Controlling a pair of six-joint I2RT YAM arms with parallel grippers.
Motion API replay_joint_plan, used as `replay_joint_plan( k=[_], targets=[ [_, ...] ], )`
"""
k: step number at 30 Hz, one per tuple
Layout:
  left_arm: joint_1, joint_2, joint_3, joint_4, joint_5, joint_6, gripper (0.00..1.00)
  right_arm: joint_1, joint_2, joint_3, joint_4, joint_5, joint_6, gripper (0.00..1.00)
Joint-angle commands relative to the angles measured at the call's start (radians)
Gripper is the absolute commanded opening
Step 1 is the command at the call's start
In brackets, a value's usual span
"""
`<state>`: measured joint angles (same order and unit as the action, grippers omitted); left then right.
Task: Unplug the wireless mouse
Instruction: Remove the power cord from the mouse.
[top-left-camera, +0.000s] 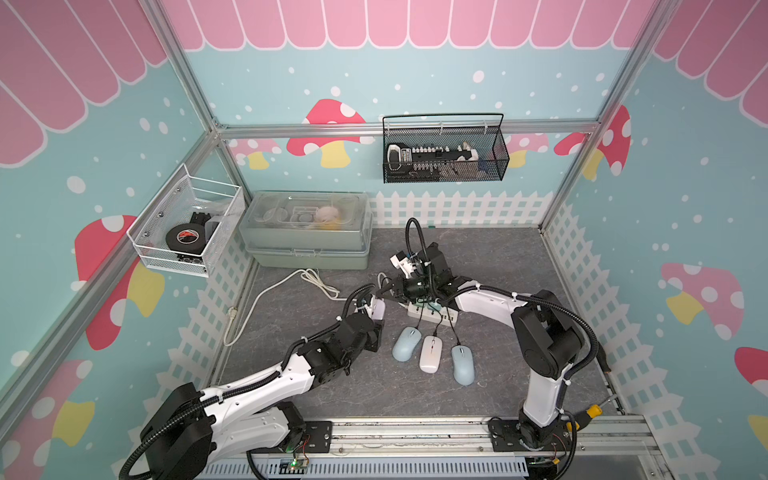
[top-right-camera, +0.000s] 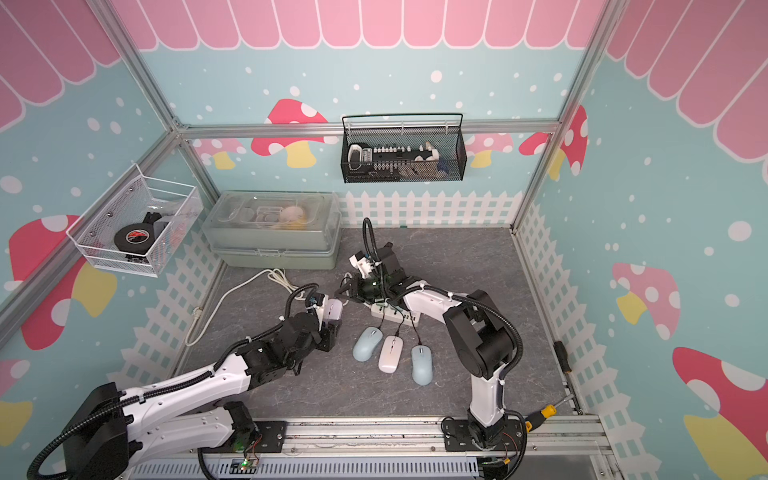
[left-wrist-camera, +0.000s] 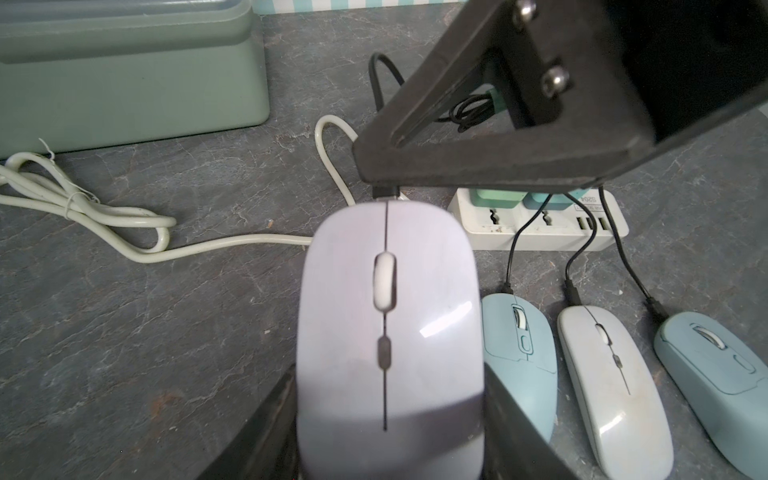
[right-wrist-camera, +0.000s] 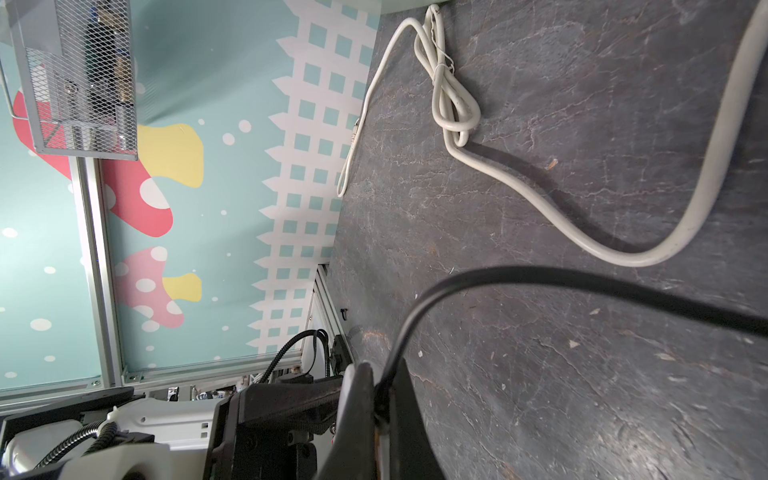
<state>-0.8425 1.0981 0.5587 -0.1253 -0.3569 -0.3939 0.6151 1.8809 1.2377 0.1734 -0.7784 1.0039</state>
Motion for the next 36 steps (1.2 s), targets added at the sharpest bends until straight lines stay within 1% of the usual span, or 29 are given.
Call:
replay_joint_plan(
  k=[1, 8, 18, 24, 30, 34, 36],
  targets=[
    [-0.045, -0.001, -0.01, -0.231, 0.08, -0.061, 0.26, -0.088, 0.011, 0.062, 0.145, 0.194, 0.007, 0.0],
    [-0.076, -0.005, -0.001, -0.293, 0.093, -0.13, 0.26, -0.088, 0.057, 0.065, 0.151, 0.191, 0.018, 0.0],
    [-0.096, -0.043, -0.038, -0.315, 0.115, -0.145, 0.27, -0.102, 0.09, 0.105, 0.157, 0.182, 0.031, 0.0],
    [-0.1, -0.033, -0.036, -0.32, 0.12, -0.145, 0.27, -0.112, 0.101, 0.142, 0.141, 0.18, 0.028, 0.0],
    [-0.102, -0.075, -0.031, -0.313, 0.047, -0.151, 0.28, -0.103, 0.111, 0.145, 0.169, 0.135, 0.05, 0.0],
    [-0.101, -0.108, -0.011, -0.273, -0.059, -0.157, 0.32, -0.087, 0.104, 0.135, 0.179, 0.12, 0.05, 0.0],
    [-0.099, -0.095, 0.015, -0.269, -0.101, -0.156, 0.33, -0.079, 0.104, 0.131, 0.183, 0.11, 0.047, 0.0]
  ],
)
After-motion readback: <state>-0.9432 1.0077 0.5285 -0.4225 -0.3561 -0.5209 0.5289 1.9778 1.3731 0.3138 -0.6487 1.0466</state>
